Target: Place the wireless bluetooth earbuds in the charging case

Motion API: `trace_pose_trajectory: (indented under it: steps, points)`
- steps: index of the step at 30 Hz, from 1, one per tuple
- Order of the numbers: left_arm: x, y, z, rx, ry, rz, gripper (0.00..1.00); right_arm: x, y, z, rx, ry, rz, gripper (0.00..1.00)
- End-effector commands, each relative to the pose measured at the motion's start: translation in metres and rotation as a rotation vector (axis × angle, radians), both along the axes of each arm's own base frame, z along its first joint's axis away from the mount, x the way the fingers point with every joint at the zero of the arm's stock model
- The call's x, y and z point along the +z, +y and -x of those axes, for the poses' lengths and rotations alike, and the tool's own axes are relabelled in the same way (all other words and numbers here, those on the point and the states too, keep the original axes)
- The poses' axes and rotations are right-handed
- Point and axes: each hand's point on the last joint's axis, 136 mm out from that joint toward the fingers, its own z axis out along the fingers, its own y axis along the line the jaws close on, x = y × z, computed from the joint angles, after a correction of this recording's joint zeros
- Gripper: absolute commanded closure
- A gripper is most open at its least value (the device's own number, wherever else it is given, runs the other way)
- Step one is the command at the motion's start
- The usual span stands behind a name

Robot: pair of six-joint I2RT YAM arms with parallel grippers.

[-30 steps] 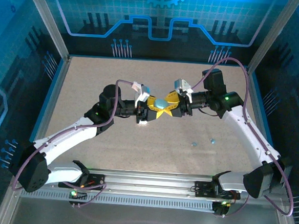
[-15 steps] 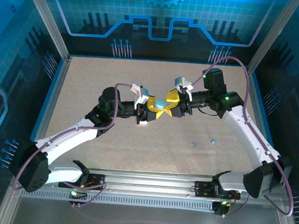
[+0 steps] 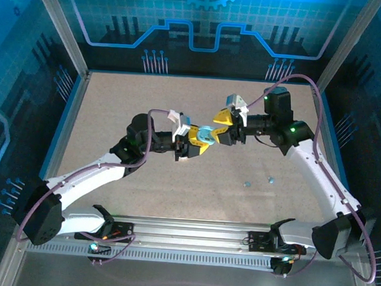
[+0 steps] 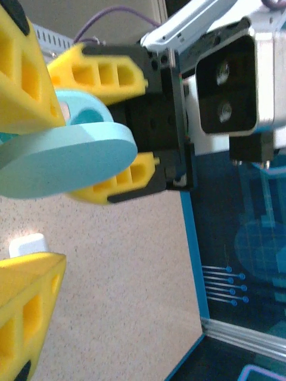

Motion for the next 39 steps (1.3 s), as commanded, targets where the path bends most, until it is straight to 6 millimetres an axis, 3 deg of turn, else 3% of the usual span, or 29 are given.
trace_pose_trajectory:
  steps: [1, 14, 18, 26, 30, 33, 35, 37, 39]
  points:
    - [0.008, -0.004, 0.007, -0.039, -0.05, 0.028, 0.68, -0.002, -0.002, -0.008, -0.049, -0.046, 0.024, 0.47]
    - [0.001, -0.008, 0.005, -0.047, -0.033, 0.035, 0.68, 0.009, 0.008, 0.011, 0.073, -0.048, -0.012, 0.57]
    - [-0.002, -0.007, 0.003, -0.031, -0.037, 0.036, 0.68, 0.012, 0.005, 0.006, 0.027, -0.042, 0.004, 0.53]
    - [-0.005, -0.003, -0.01, 0.057, -0.068, 0.095, 0.68, 0.042, -0.012, 0.007, -0.117, -0.073, -0.05, 0.48]
    - [-0.006, -0.001, -0.017, 0.099, -0.088, 0.12, 0.68, 0.051, -0.038, -0.011, -0.358, -0.001, -0.08, 0.45]
    - [-0.009, 0.001, -0.021, 0.136, -0.101, 0.132, 0.68, 0.04, -0.078, -0.037, -0.685, 0.132, -0.069, 0.43]
    - [-0.011, 0.003, -0.024, 0.159, -0.111, 0.14, 0.68, 0.017, -0.115, -0.049, -0.925, 0.264, -0.038, 0.43]
    - [-0.014, 0.005, -0.027, 0.179, -0.114, 0.149, 0.68, -0.017, -0.155, -0.048, -1.149, 0.455, -0.008, 0.44]
    - [-0.015, 0.005, -0.028, 0.189, -0.116, 0.161, 0.68, -0.049, -0.176, -0.04, -1.248, 0.642, -0.023, 0.45]
